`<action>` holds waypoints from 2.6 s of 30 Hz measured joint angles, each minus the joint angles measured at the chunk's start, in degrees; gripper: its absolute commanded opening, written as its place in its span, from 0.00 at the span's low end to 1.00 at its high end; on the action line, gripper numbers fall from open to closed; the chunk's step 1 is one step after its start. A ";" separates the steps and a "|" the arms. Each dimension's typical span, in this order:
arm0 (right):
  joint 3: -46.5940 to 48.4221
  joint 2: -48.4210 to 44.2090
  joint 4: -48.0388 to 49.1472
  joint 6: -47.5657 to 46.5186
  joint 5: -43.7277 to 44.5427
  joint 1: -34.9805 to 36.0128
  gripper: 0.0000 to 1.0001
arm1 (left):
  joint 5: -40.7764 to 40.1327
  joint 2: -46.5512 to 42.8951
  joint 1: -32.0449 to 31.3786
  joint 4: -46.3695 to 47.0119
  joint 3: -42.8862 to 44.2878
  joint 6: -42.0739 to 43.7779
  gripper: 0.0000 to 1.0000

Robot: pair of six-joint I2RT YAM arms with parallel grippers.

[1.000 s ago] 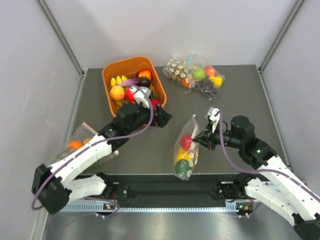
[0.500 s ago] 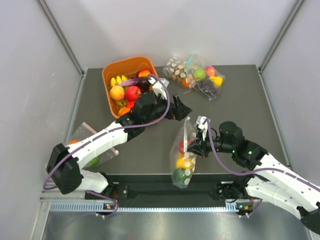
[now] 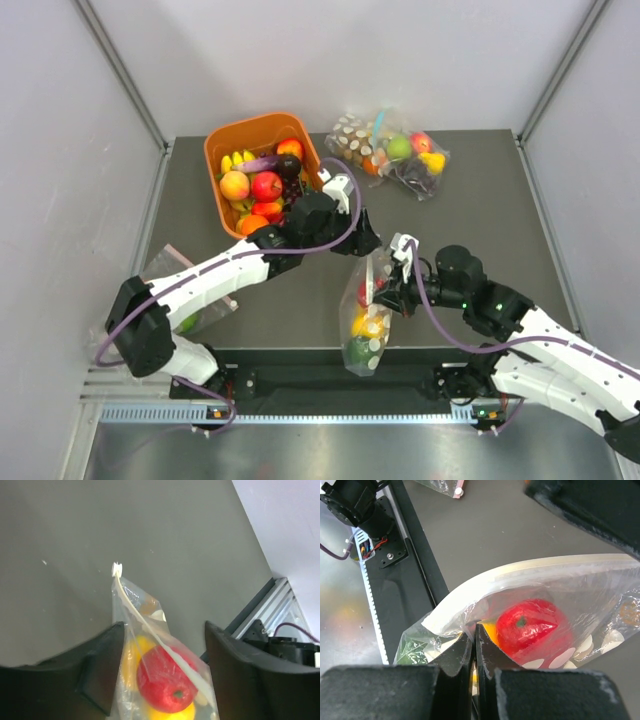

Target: Open the zip-top bag and remove the fake food

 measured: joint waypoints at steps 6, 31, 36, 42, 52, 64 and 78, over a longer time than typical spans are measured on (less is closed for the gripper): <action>0.00 0.00 0.02 0.39 1.18 0.87 0.00 | 3.28 4.37 -0.63 -0.31 0.66 -0.26 0.24; 5.35 -1.88 6.67 -1.29 1.81 -11.30 0.79 | 21.24 -20.76 0.72 -3.69 -10.01 21.81 0.00; 1.22 -3.23 15.74 1.73 -13.00 -25.00 0.78 | 22.56 -24.44 0.76 -5.70 -11.19 24.87 0.00; -5.31 -3.30 29.33 10.03 -28.96 -29.66 0.75 | 23.32 -27.02 0.96 -7.08 -12.31 26.95 0.00; -10.10 -1.38 39.91 15.52 -40.54 -29.77 0.74 | 27.80 -28.02 1.57 -7.54 -12.35 28.24 0.00; -12.37 4.28 50.60 18.84 -43.25 -29.70 0.47 | 34.05 -29.05 1.57 -5.40 -12.35 25.94 0.00; -17.18 4.11 71.14 32.48 -44.61 -28.28 0.21 | 36.09 -26.49 1.57 -2.38 -13.05 24.02 0.00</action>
